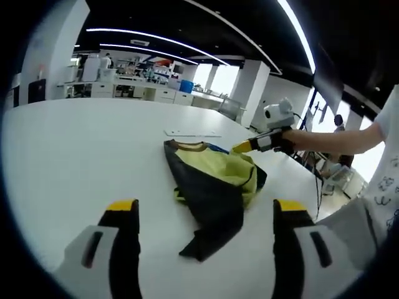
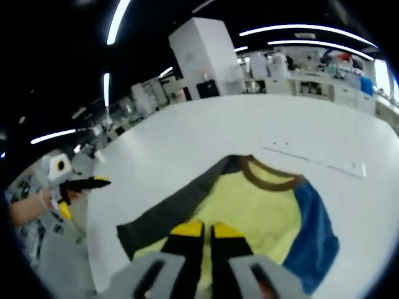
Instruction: Fold the garment on the visible template until the final outline fits inside the template.
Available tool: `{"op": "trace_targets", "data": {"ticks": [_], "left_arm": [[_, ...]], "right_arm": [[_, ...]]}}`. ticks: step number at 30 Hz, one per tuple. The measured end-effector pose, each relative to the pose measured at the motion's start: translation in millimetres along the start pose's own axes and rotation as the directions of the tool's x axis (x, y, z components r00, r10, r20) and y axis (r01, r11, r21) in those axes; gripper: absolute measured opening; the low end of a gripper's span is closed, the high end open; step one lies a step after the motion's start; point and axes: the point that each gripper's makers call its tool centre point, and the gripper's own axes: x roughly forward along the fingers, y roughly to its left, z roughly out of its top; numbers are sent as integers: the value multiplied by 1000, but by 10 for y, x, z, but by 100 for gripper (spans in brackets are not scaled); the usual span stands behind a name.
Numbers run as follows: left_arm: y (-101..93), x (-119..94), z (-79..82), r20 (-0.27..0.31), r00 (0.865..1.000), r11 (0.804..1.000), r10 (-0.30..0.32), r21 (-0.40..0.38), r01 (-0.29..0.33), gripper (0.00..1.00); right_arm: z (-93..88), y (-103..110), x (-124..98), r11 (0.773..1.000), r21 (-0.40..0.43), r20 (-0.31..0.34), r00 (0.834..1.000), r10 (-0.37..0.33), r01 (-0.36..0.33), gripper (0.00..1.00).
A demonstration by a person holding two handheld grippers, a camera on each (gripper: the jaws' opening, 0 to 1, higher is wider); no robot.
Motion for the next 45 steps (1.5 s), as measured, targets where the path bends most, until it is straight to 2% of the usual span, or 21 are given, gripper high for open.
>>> {"op": "trace_targets", "data": {"ticks": [6, 19, 23, 32, 37, 39, 45], "left_arm": [[-2, 9, -25, -5, 1000, 1000, -1, -6, 1, 85], [-13, 12, -50, 0, 1000, 1000, 1, -26, -1, 85], [-21, 17, -53, 3, 1000, 1000, -1, -31, 1, 85], [-37, 39, -54, 1, 1000, 999, -8, -32, 8, 85], [-56, 50, -49, 1, 1000, 999, -13, -30, 13, 85], [-68, 55, -45, 1, 1000, 999, -15, -28, 15, 85], [-88, 60, -37, 3, 1000, 1000, -19, -25, 19, 85]], "right_arm": [[-162, -25, 124, 999, 16, -47, 998, -38, 39, 0], [-300, -160, 314, 997, 0, -114, 991, -75, 75, 0], [-273, -225, 364, 997, -2, -120, 990, -73, 74, 0], [-177, -186, 286, 999, 16, -97, 995, -33, 35, 1], [-99, -75, 160, 1000, 22, -71, 998, -2, 3, 10], [-128, -97, 156, 1000, 13, -67, 998, 13, -12, 13], [-101, 25, -11, 999, 6, -41, 998, 40, -40, 22]]}}
